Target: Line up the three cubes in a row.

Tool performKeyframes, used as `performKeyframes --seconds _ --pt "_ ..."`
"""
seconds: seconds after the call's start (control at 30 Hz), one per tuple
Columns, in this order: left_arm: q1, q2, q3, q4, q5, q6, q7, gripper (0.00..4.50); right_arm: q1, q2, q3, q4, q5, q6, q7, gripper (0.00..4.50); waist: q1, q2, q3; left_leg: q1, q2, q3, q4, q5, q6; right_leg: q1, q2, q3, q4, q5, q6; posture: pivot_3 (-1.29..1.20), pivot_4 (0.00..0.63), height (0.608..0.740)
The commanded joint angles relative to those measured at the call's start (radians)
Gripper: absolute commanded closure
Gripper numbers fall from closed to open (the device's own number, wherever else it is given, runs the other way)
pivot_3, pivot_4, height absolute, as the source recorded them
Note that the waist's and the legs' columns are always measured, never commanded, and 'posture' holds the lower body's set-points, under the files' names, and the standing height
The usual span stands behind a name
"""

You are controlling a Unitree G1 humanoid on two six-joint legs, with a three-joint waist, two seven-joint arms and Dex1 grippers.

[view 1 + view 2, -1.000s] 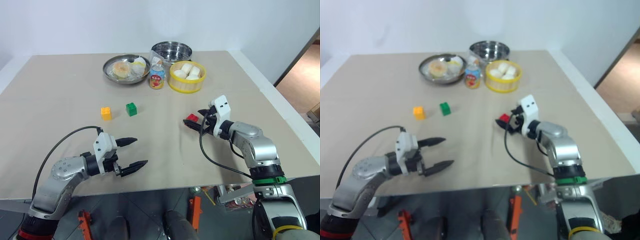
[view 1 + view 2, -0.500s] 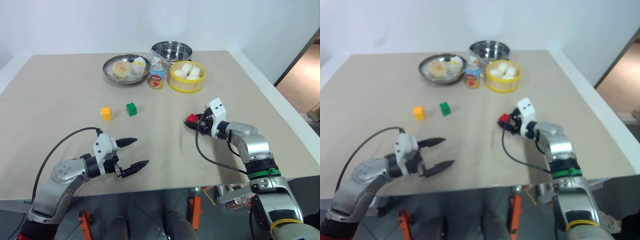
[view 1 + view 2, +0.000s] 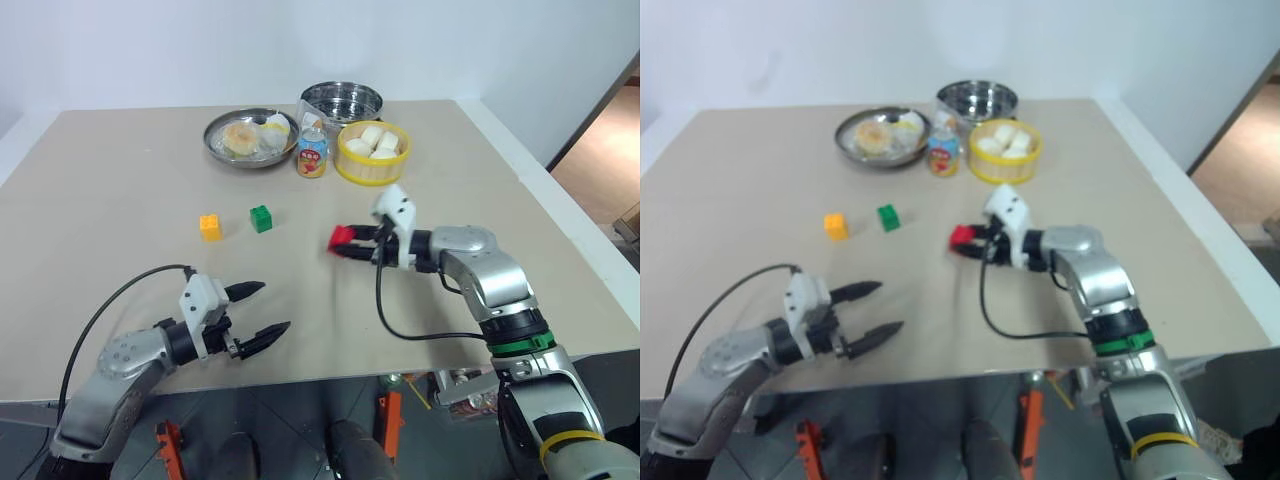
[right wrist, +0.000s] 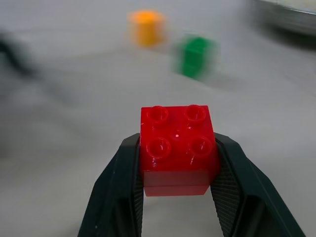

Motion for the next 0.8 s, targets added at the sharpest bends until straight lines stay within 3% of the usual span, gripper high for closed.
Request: performKeyframes --seconds 0.03,0.37,0.8 --pt "0.036 -0.011 0.040 -0.062 -0.006 0.010 0.055 0.00 -0.051 -0.002 0.069 0.019 -0.047 -0.089 0.093 3.25 0.001 0.000 0.000 0.000 0.000 0.000 0.000 0.000 0.000 0.000 0.000 0.000 0.000 0.000 0.000 0.00 0.150 0.734" --pt "0.064 -0.003 0.036 -0.089 0.027 -0.040 0.059 0.00 -0.159 0.020 0.094 0.251 -0.087 -0.162 0.217 3.25 0.002 0.000 0.000 0.000 0.000 0.000 0.001 0.001 -0.001 0.000 0.000 0.000 0.000 0.001 -0.002 0.00 0.150 0.734" --pt "0.017 0.015 0.027 -0.074 0.011 -0.026 0.015 0.00 -0.217 0.031 0.096 0.409 -0.135 -0.280 0.359 3.25 0.001 0.000 0.000 0.000 0.000 0.000 0.000 0.001 -0.001 0.000 0.000 0.000 0.000 0.001 -0.002 0.00 0.150 0.734"
